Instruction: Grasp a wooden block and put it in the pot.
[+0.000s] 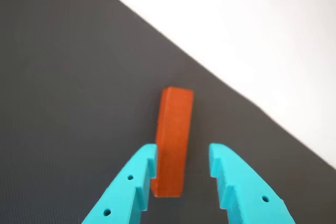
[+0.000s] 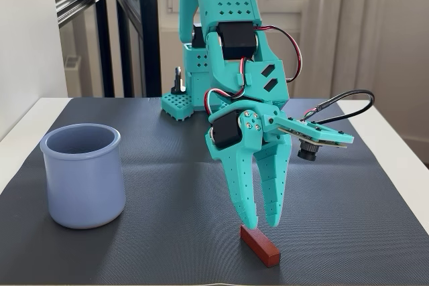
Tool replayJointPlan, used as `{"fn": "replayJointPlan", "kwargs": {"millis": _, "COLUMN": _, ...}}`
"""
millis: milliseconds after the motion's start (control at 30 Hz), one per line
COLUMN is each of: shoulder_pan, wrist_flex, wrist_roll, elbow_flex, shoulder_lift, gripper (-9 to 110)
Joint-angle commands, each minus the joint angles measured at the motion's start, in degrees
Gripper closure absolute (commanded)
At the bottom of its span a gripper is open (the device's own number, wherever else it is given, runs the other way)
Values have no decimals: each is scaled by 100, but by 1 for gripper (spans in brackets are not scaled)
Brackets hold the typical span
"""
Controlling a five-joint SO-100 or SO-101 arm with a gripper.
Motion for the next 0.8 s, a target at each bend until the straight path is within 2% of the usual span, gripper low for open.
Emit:
{"fn": "replayJointPlan", "kwargs": {"millis": 0, "shoulder_pan": -105, "wrist_flex": -35, "wrist_roll": 193, "elbow_flex": -220, "shoulder_lift": -18, "gripper": 90}}
{"fn": "replayJointPlan", "kwargs": {"millis": 267, "shoulder_pan": -132, "wrist_flex": -44, "wrist_roll": 721, "elbow_flex": -211, "shoulder_lift": -79, "gripper": 90}}
{"fn": "replayJointPlan", "kwargs": {"millis": 767, "shoulder_pan": -123, "wrist_flex": -35, "wrist_roll": 703, "elbow_flex": -53, "shoulder_lift": -105, "gripper": 90}}
